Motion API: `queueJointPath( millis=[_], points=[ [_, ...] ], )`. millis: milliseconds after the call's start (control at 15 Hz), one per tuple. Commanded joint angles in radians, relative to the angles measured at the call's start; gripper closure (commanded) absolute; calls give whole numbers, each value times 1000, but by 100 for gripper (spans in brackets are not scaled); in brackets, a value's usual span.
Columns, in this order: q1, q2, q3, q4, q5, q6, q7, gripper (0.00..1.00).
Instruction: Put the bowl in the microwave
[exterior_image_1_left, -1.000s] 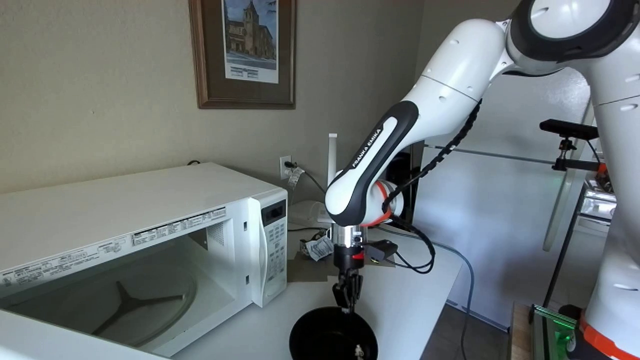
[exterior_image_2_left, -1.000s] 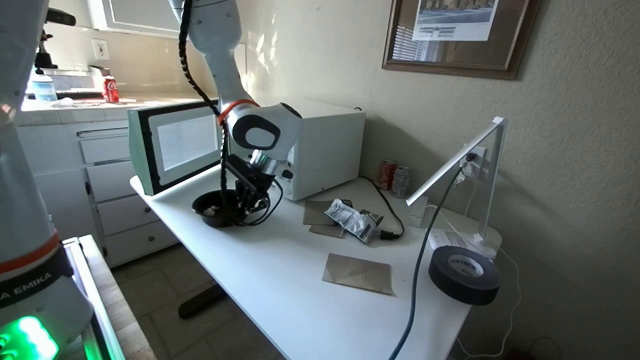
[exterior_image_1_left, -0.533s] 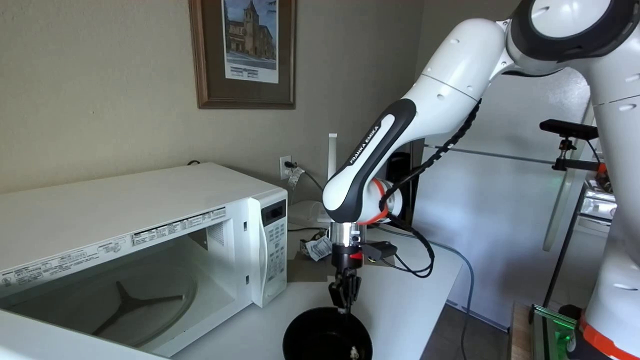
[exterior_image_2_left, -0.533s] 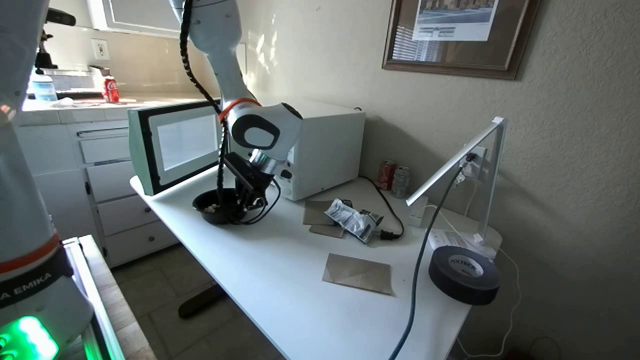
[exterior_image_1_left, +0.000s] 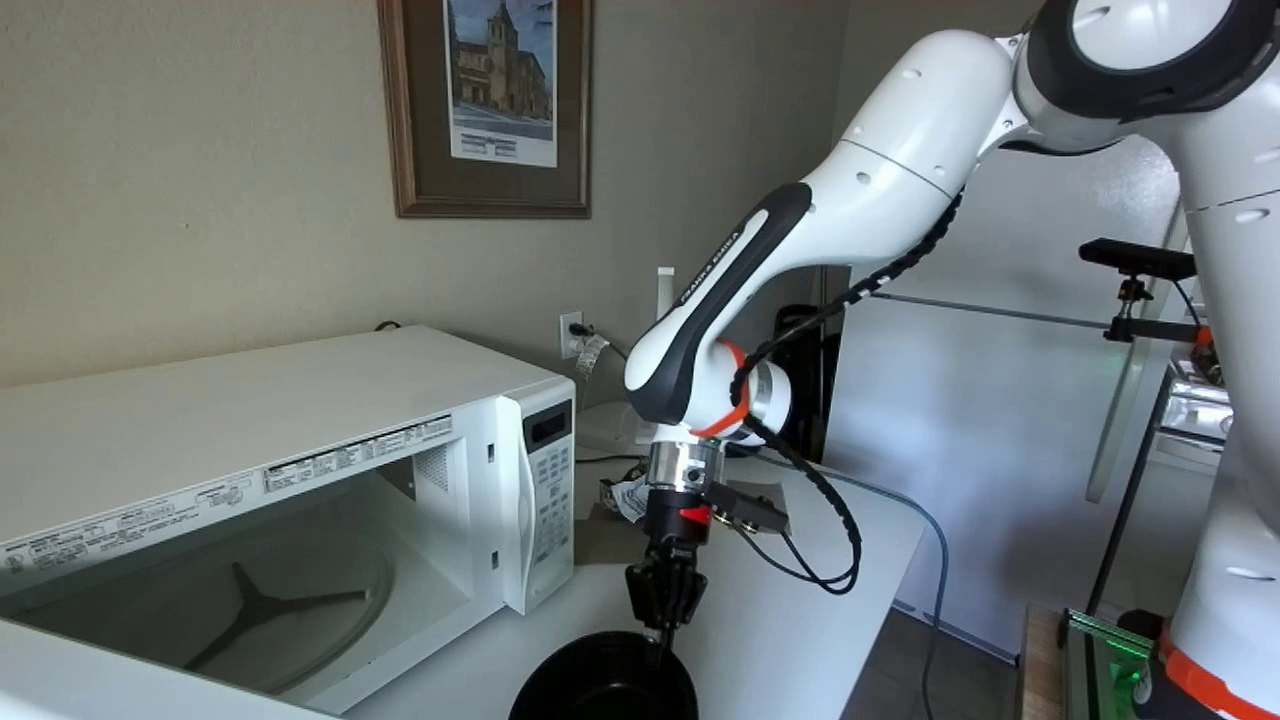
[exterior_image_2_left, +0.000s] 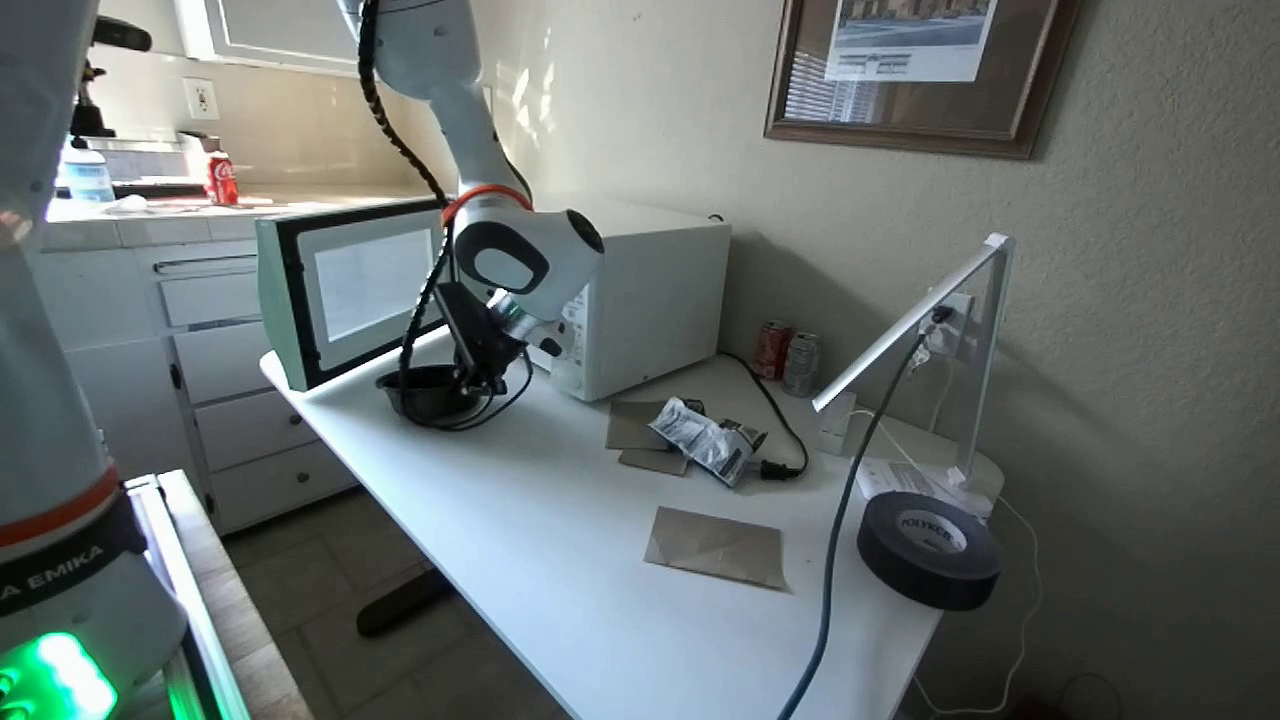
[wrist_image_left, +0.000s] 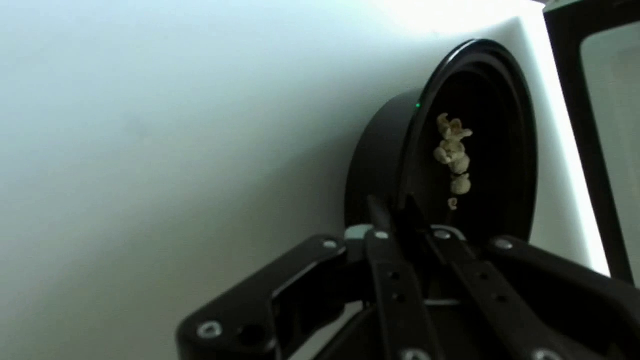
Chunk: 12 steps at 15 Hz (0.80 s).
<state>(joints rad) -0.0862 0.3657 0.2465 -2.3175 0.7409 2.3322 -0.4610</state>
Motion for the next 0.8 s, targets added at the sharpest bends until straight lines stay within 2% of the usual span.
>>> queueJointPath(
  millis=[0, 200, 467, 600, 667, 733],
  points=[
    [12, 14, 2, 33, 157, -20, -29, 98],
    [33, 19, -8, 53, 258, -10, -41, 98],
    [55, 25, -24, 68, 334, -14, -56, 98],
    [64, 28, -32, 70, 352, -22, -67, 98],
    [77, 4, -46, 57, 320, -16, -37, 98],
    [81, 4, -50, 57, 321, -15, -38, 91]
  ],
)
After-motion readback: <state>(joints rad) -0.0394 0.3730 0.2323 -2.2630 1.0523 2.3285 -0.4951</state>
